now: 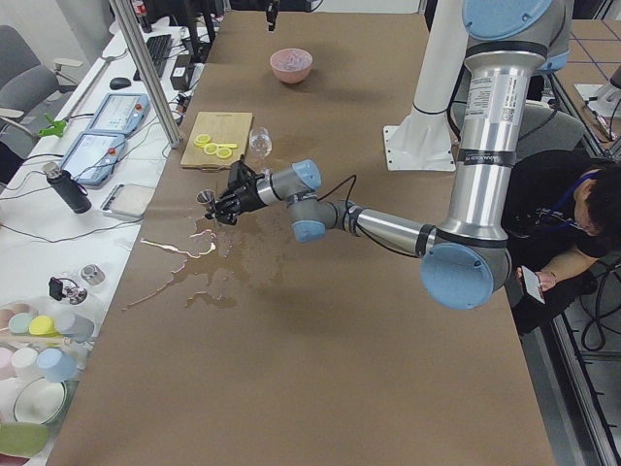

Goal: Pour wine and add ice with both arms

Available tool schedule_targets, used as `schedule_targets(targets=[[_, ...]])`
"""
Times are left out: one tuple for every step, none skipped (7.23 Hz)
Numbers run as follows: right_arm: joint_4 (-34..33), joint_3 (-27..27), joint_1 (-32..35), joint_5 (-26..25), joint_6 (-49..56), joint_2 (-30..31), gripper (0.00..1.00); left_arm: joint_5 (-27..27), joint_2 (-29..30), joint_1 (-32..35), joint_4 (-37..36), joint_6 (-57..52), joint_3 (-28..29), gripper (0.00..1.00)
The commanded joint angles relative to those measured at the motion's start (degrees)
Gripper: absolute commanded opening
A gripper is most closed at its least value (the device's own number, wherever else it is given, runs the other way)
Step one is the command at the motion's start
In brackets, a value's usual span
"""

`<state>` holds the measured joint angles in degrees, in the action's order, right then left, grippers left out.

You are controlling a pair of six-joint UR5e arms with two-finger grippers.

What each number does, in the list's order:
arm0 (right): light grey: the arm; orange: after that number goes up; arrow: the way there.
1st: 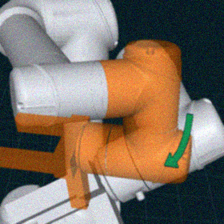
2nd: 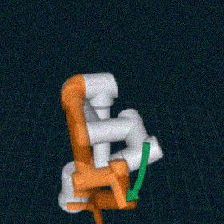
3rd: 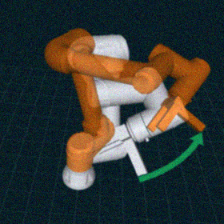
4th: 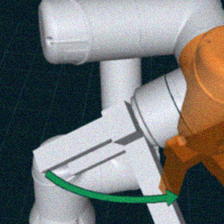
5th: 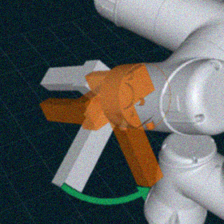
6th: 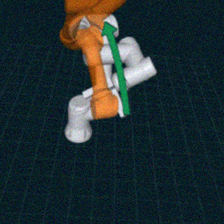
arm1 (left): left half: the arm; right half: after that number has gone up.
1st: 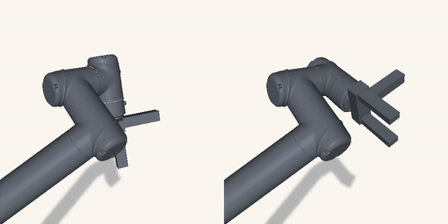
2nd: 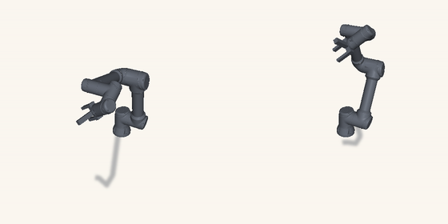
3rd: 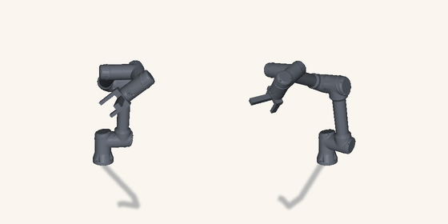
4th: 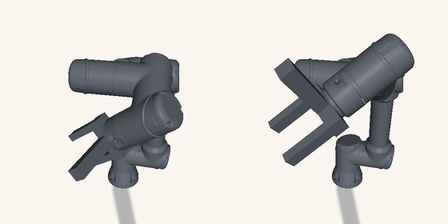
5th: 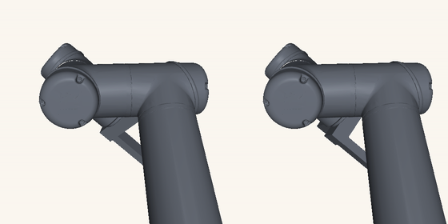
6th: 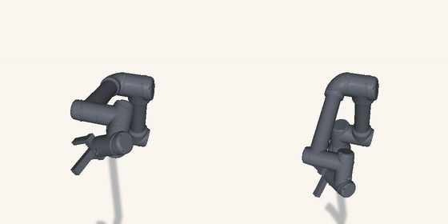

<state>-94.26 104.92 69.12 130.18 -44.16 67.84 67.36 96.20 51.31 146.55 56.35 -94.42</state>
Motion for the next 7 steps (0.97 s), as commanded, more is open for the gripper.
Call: schedule_targets(targets=[[-0.04, 0.19, -0.04, -0.28, 0.48, -0.16, 0.0, -2.76, 3.79, -0.25, -7.73, 0.34, -1.73, 0.18], [-0.04, 0.37, 0.66, -0.19, 0.56, -0.08, 0.0, -2.58, 7.82, -0.33, -11.77, 0.34, -1.47, 0.18], [-0.04, 0.02, 0.58, -0.54, 1.17, -0.08, 0.0, -2.32, 11.95, -3.12, -14.07, -0.45, -1.12, 0.18], [-0.13, 0.11, 0.58, -0.63, 1.27, -0.08, 0.0, -2.58, 12.78, -6.11, -14.19, -0.8, -1.2, 0.18], [-0.04, 0.02, 0.58, -0.81, 1.27, 0.01, 0.0, -2.84, 14.35, -9.27, -14.19, -4.2, -1.11, 0.18], [-0.04, 0.02, 0.66, -0.9, 1.36, 0.19, 0.0, -3.02, 14.89, -10.43, -14.19, -6.58, -1.2, 0.18], [-0.04, 0.19, 0.92, -0.9, 1.44, 0.19, 0.0, -4.33, 15.07, -11.66, -14.19, -10.0, -1.46, 0.18]])
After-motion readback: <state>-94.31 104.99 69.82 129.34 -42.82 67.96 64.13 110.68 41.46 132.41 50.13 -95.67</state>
